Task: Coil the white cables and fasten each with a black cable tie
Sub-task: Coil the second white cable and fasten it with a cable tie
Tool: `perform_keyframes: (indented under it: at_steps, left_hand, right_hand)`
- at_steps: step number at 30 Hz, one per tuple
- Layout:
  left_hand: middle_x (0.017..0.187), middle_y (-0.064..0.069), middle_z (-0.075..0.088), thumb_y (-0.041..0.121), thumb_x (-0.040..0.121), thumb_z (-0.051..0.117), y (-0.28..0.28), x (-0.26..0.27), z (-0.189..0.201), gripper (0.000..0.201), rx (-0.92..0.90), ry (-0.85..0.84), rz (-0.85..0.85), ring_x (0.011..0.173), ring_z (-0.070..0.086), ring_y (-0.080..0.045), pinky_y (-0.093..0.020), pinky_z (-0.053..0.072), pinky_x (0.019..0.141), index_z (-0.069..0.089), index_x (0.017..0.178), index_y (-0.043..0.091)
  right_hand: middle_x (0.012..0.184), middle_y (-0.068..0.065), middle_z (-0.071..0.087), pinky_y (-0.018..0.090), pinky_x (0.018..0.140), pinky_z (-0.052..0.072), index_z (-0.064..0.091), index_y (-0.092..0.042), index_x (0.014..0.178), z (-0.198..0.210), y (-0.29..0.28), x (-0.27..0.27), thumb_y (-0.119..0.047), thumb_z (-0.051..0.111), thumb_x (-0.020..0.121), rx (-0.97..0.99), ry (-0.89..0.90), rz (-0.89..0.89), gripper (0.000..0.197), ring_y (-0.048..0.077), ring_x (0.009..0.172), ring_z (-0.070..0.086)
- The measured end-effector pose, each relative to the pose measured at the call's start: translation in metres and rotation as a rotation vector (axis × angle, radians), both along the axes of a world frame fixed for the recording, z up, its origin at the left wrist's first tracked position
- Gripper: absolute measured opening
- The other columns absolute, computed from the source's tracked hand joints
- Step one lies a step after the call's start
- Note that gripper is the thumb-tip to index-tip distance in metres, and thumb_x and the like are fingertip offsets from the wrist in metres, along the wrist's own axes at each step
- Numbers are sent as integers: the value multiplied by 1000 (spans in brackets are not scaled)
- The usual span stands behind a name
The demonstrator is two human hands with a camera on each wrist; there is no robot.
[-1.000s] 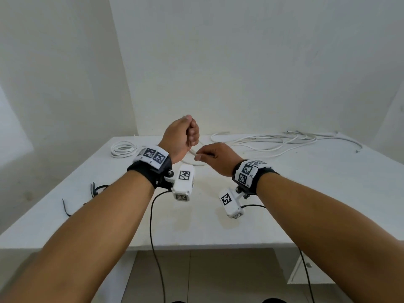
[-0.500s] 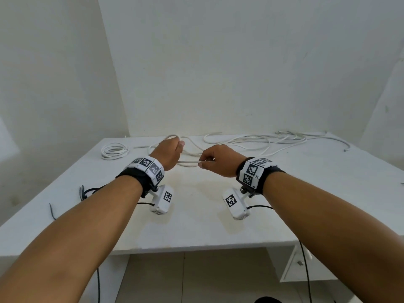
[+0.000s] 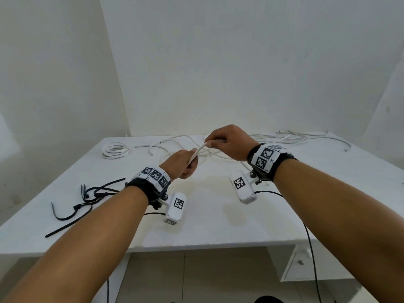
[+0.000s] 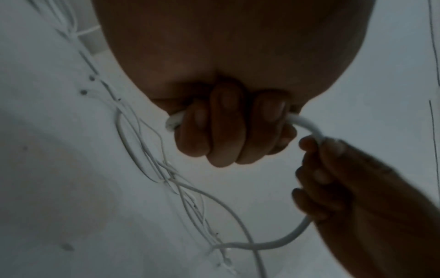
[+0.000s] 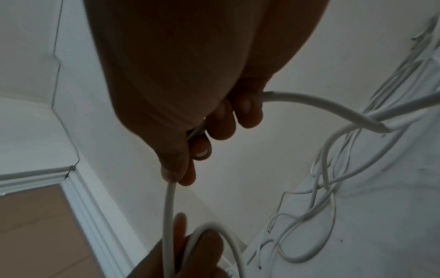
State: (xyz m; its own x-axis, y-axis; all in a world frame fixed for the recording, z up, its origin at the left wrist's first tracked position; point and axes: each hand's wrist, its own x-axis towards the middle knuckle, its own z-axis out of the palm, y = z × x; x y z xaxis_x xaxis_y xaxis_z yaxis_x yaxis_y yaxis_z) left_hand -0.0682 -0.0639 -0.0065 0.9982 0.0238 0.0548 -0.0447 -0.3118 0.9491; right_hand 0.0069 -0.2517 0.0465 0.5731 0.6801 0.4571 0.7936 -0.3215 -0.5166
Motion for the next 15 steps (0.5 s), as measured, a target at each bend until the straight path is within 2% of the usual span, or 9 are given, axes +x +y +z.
perform_keyframes:
  at_steps: [2,4,6,8,10,12,15]
  left_hand:
    - [45,2,25,38,106,23,-4,-3,-1,52,-181,14,-59,43,17,-13,-22,16,42,35,62,14]
    - [45,5,23,39,105,27,-8,-7,3,48,-306,18,-142,42,16,-10,-21,16,41,33,63,17]
    - [45,7,23,37,105,30,-13,-11,9,47,-396,4,-213,42,15,-9,-22,14,43,36,61,19]
    - [44,8,23,39,104,30,-19,-15,17,48,-504,-22,-287,43,13,-10,-24,13,44,39,60,21]
    - [44,9,21,42,102,29,-26,-19,27,49,-632,-47,-348,43,11,-11,-22,17,43,42,59,22]
    - [46,7,16,43,101,28,-32,-23,37,50,-757,-81,-398,42,11,-12,-22,19,42,43,58,22]
    - [46,6,15,43,96,34,-36,-27,49,45,-900,-144,-455,42,12,-12,-22,20,43,43,59,21]
  right_hand:
    - [74,-5,71,14,60,40,78,-15,92,1,-2,5,-23,71,90,49,34,-39,11,-2,58,55]
    - [75,-4,73,21,62,44,78,-18,85,-2,-6,12,-29,76,86,108,89,-80,11,6,59,55]
    - [56,-9,61,19,52,37,76,-17,76,-4,-8,17,-36,79,82,171,154,-105,20,9,49,44]
    - [48,-6,46,21,46,29,73,-12,72,-10,-8,21,-42,78,81,232,249,-119,32,13,46,34]
    - [52,1,43,24,48,28,74,-11,75,-19,-7,23,-43,73,86,293,383,-78,34,18,48,32]
    - [56,2,44,27,50,31,75,-10,83,-27,-6,24,-40,67,91,343,491,-48,33,17,50,34]
    - [62,3,50,26,54,40,73,-8,96,-36,-7,25,-30,60,98,362,534,-70,25,14,50,43]
